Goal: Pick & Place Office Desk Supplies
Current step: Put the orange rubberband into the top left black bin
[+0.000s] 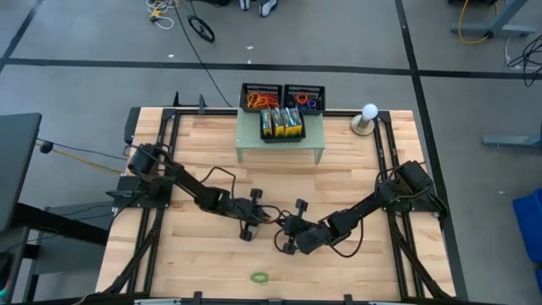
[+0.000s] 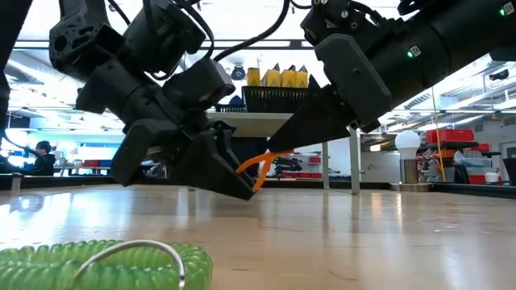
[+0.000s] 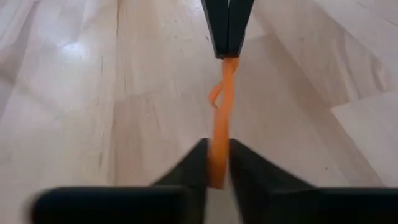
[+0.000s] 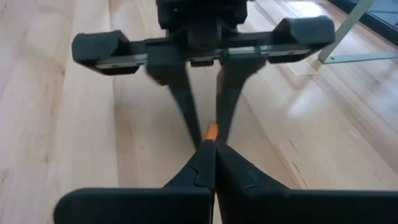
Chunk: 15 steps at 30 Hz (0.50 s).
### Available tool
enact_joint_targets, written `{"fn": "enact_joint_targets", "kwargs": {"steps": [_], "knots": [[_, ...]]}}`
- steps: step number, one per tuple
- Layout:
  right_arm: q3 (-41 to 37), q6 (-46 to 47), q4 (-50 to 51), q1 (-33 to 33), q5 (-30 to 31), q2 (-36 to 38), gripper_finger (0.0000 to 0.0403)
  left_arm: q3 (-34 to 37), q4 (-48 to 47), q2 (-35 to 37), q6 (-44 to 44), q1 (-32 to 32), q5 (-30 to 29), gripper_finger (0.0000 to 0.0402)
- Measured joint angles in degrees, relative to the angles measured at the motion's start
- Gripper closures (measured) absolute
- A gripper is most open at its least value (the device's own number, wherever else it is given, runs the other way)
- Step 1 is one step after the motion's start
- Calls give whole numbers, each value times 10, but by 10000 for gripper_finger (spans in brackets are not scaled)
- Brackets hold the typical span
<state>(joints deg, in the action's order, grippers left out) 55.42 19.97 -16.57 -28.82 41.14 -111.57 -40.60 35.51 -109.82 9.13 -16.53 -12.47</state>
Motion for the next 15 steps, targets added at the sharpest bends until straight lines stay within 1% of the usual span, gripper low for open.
{"fn": "enact_joint_targets", "kwargs": {"steps": [1,2,3,6,9,12,15], "knots": [[0,-4,0,0,0,0,399,0,-12,6,6,0,-4,360],[0,-6,0,0,0,0,399,0,-26,14,11,0,-14,379],[0,-7,0,0,-1,0,398,2,-34,22,15,0,-25,387],[0,-3,0,0,-1,0,385,11,-65,56,19,1,-33,392],[0,-3,0,0,8,0,355,30,-80,103,24,1,-37,396],[0,-3,1,-3,29,0,319,58,-92,165,24,1,-52,396],[0,-4,2,-4,37,0,286,86,-113,243,14,3,-68,396]]}}
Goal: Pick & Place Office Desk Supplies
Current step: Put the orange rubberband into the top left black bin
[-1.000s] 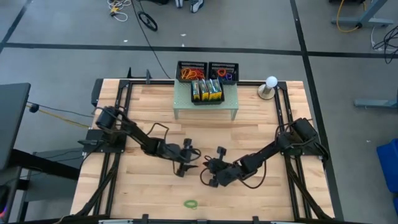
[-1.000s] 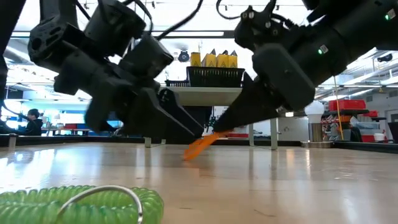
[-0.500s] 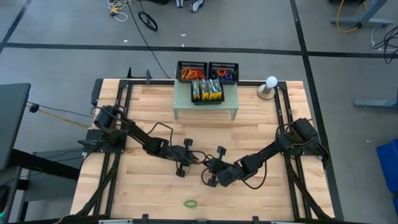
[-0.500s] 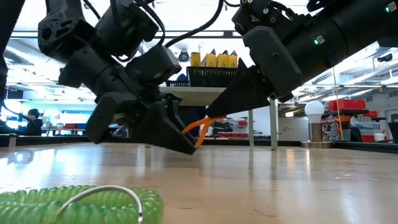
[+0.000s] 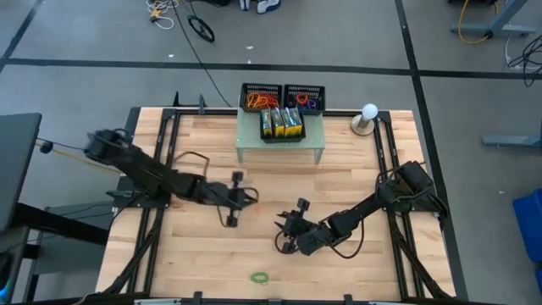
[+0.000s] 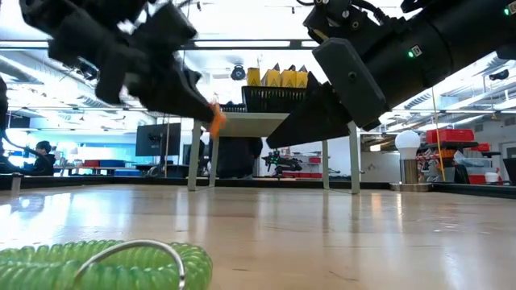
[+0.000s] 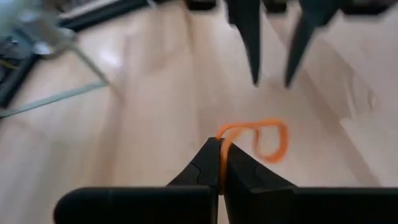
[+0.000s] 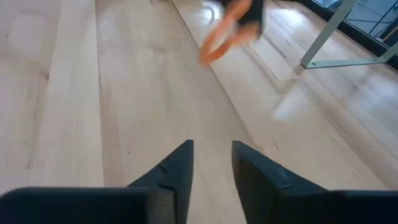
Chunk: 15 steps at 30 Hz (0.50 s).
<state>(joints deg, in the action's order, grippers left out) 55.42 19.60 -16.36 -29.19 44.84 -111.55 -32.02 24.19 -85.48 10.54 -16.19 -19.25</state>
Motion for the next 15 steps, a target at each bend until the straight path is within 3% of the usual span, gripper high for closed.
{"fn": "enact_joint_targets", "kwargs": {"steps": [4,7,11,15], "knots": [[0,-8,3,0,0,0,266,13,-64,109,-34,6,-41,396],[0,-11,4,1,0,0,279,9,-100,177,-47,21,-86,396],[0,-11,4,2,-6,0,332,-16,-142,240,-50,70,-128,396],[0,-16,4,2,-16,0,393,-62,-182,269,-38,160,-147,396]]}}
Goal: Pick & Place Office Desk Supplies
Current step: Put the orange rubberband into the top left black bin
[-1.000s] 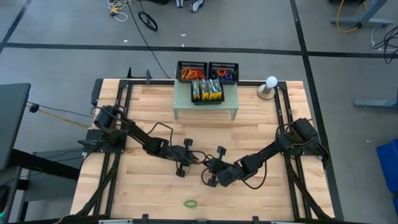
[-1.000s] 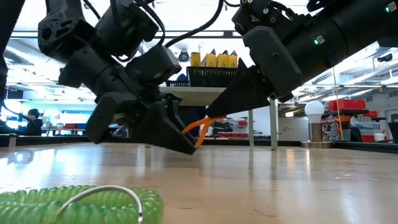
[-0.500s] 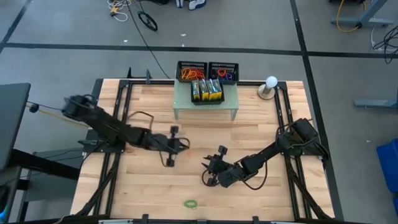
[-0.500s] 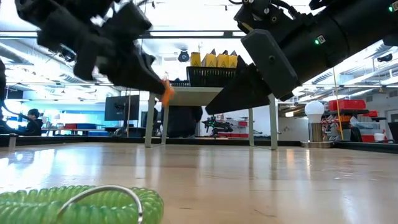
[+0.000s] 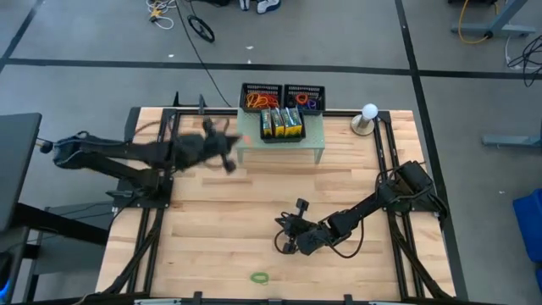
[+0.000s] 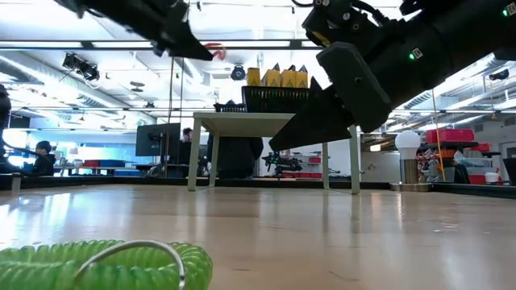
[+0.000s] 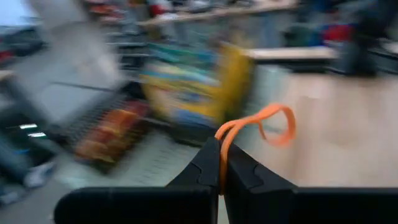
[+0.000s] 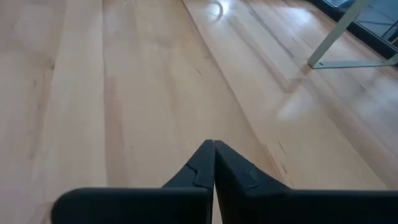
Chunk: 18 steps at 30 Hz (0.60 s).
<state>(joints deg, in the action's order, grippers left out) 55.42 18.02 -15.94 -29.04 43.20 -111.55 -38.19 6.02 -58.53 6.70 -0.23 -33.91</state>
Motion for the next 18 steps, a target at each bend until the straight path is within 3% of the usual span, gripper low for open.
{"fn": "enact_joint_targets", "kwargs": {"steps": [4,10,14,18], "knots": [[0,-3,-1,0,-1,0,384,-71,-40,-14,41,115,15,396],[0,-5,-3,0,-2,0,396,-222,-123,-126,37,283,202,396],[0,-5,-3,0,-11,0,395,-345,-237,-237,31,350,276,395],[0,-11,-2,0,-12,0,391,-444,-315,-333,32,383,307,392]]}}
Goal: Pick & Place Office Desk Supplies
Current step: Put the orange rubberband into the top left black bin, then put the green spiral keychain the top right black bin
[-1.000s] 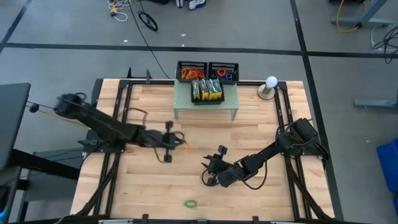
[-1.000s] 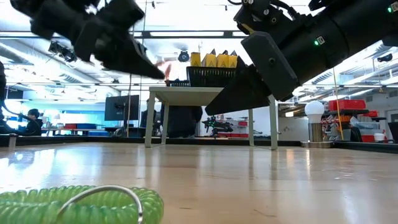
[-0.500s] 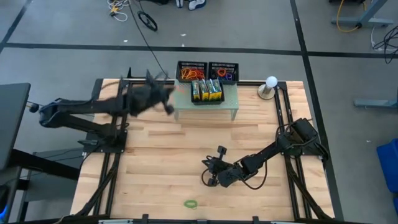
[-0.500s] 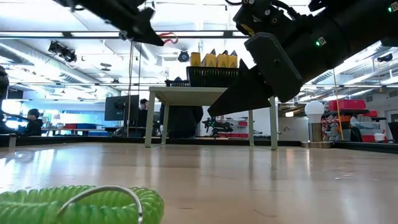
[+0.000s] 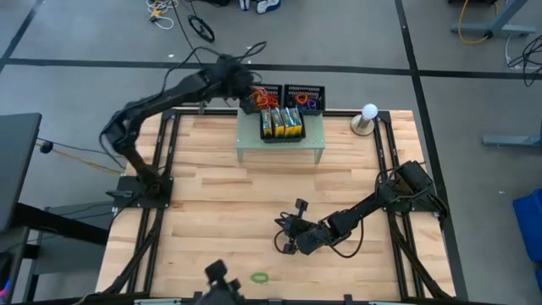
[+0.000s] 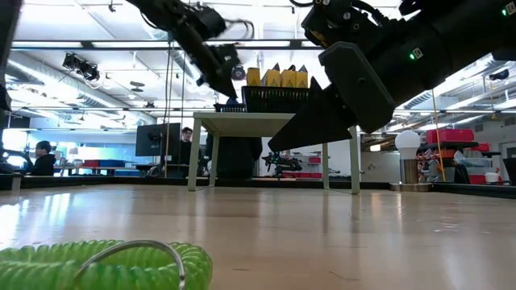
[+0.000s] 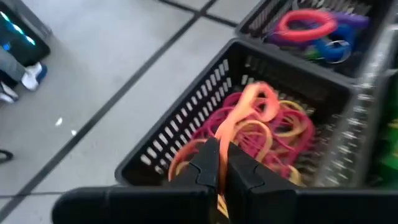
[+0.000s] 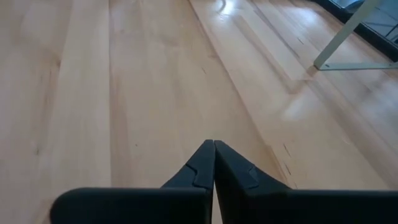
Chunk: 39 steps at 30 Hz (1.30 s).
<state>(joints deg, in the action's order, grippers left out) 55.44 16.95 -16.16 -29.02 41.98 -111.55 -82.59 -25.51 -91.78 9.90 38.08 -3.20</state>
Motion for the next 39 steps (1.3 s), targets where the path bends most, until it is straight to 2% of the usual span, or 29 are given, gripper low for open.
{"fn": "enact_joint_targets", "kwargs": {"steps": [4,8,15,19,22,26,29,33,36,39], "knots": [[0,-13,0,0,0,0,398,-54,-27,-56,9,7,11,377],[0,-14,0,1,-3,0,399,-74,-51,-76,16,5,8,338],[0,-14,0,1,-4,0,390,-76,-89,-45,23,-1,3,241],[0,-15,2,-1,-4,0,396,-75,-181,-5,41,-21,2,210],[0,-37,6,-4,-4,0,399,-45,-247,44,60,-65,5,228],[0,-42,6,-4,-4,0,397,54,-220,128,53,-169,10,288],[0,-38,6,-4,-10,0,398,155,-161,189,20,-264,8,332],[0,-16,-3,-6,-30,0,400,303,-28,245,-51,-404,-7,371],[0,-5,-9,-11,-31,0,399,395,78,249,-118,-510,-43,384],[0,10,-18,-19,-31,0,399,452,162,218,-193,-603,-92,385]]}}
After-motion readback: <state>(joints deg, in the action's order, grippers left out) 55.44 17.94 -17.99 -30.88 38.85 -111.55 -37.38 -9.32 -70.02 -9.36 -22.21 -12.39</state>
